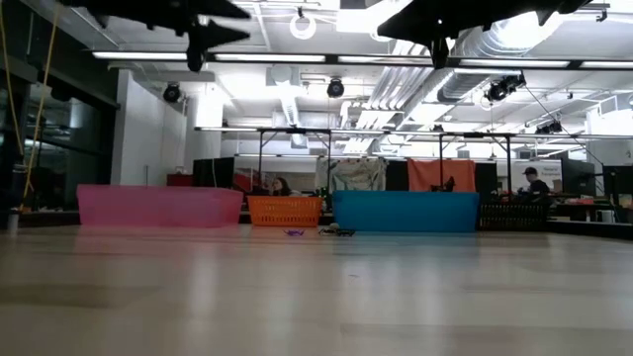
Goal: Sort Halloween decoration
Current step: Put the white skull toy into the pink bin
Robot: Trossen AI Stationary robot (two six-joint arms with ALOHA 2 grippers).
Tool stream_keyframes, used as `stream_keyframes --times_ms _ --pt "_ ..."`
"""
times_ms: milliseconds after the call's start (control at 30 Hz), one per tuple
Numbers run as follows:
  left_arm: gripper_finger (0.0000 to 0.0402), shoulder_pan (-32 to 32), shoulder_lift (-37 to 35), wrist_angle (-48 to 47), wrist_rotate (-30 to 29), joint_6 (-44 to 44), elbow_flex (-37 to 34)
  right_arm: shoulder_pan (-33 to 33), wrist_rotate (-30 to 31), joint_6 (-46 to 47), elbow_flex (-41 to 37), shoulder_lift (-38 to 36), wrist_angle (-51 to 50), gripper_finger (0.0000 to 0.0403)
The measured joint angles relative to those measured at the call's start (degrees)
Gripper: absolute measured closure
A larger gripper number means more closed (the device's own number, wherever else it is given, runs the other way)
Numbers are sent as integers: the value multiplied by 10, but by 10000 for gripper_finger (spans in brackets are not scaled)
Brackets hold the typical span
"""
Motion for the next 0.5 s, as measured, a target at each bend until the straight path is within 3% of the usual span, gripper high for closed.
stream_keyframes --times_ms 100,233,400,500 --pt "284 -87 -25 92 -57 -25 -65 0 0 0 0 0 0 403" --pt "319 -163 -32 106 -124 8 -103 0 -1 0 0 0 0 403" --pt "391 -193 -27 107 -145 54 -112 0 -1 0 0 0 0 403" --pt "394 -194 -28 112 -145 55 -112 0 -1 0 0 0 0 403"
